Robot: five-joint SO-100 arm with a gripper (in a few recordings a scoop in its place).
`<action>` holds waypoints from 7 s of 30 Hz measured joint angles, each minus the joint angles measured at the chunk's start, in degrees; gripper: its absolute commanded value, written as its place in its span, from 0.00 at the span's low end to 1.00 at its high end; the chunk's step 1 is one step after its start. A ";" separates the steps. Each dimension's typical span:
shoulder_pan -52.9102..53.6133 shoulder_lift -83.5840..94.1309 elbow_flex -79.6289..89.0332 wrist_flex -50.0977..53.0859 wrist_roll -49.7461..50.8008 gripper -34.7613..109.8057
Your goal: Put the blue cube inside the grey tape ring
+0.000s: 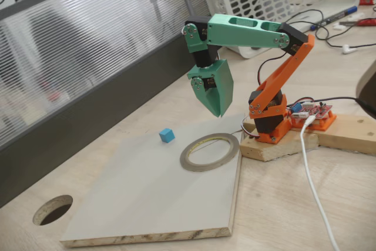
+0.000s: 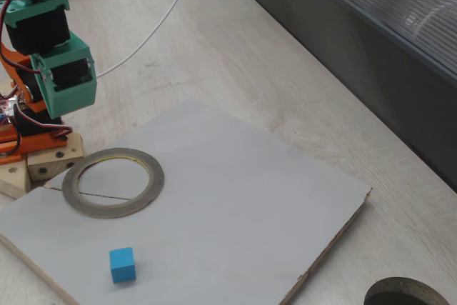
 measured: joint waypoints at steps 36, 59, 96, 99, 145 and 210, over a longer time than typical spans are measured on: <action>0.00 0.00 0.00 0.00 0.00 0.27; 22.06 -14.41 -0.70 -0.44 0.09 0.27; 14.94 -64.78 -50.45 -15.91 -0.18 0.27; 16.61 -64.78 -50.45 -15.91 -0.18 0.27; 17.05 -64.78 -50.36 -15.82 -0.18 0.31; 12.48 -79.45 -55.02 -12.92 0.00 0.78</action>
